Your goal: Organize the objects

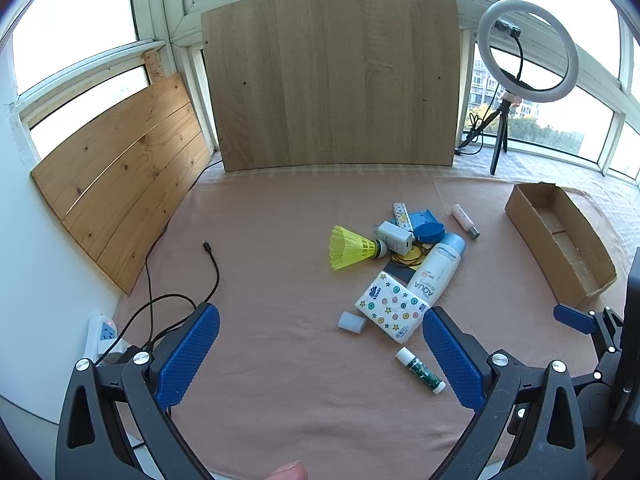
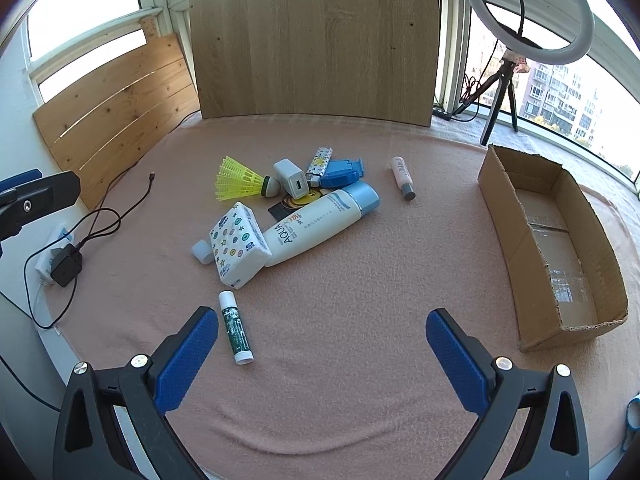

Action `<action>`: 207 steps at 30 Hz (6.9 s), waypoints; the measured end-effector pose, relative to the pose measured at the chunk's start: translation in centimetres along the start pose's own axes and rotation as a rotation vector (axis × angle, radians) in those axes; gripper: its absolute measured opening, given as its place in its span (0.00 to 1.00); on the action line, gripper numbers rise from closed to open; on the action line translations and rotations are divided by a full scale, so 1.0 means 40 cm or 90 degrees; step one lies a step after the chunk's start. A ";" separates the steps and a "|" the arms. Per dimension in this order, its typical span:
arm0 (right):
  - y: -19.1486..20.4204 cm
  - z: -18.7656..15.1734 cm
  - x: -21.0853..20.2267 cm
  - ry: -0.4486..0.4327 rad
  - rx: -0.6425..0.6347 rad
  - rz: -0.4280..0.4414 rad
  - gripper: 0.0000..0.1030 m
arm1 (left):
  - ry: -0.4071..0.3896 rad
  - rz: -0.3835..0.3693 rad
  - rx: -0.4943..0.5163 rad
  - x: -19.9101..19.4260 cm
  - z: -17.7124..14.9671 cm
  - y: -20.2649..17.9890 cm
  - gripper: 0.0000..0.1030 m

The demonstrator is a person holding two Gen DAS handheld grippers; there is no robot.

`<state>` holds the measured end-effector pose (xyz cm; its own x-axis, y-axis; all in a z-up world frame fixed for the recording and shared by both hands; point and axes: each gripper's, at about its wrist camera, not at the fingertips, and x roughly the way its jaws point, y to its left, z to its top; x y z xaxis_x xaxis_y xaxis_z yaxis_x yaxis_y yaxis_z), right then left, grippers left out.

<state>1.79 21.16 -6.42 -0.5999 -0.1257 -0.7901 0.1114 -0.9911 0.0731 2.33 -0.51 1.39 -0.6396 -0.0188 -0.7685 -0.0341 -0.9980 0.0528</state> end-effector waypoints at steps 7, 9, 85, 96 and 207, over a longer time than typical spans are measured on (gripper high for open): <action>0.005 0.013 -0.006 -0.003 -0.013 -0.001 0.99 | -0.011 0.008 -0.005 -0.012 -0.002 0.002 1.00; 0.006 0.017 -0.008 -0.003 -0.018 -0.002 0.99 | -0.012 0.007 -0.009 -0.016 0.001 0.004 1.00; 0.113 -0.055 0.202 0.124 -0.167 0.075 0.94 | 0.033 -0.041 -0.045 0.231 -0.131 0.165 1.00; 0.154 -0.077 0.227 0.113 -0.247 0.106 0.46 | 0.058 -0.127 -0.025 0.331 -0.200 0.119 0.94; -0.452 -0.039 0.074 0.094 -0.008 -0.026 0.47 | 0.005 -0.183 -0.105 0.295 0.045 -0.269 0.81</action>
<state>-0.77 38.76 -11.03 -0.4816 -0.0766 -0.8730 0.0998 -0.9945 0.0323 -6.24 10.13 -7.09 -0.6158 0.2652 -0.7419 -0.0876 -0.9588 -0.2701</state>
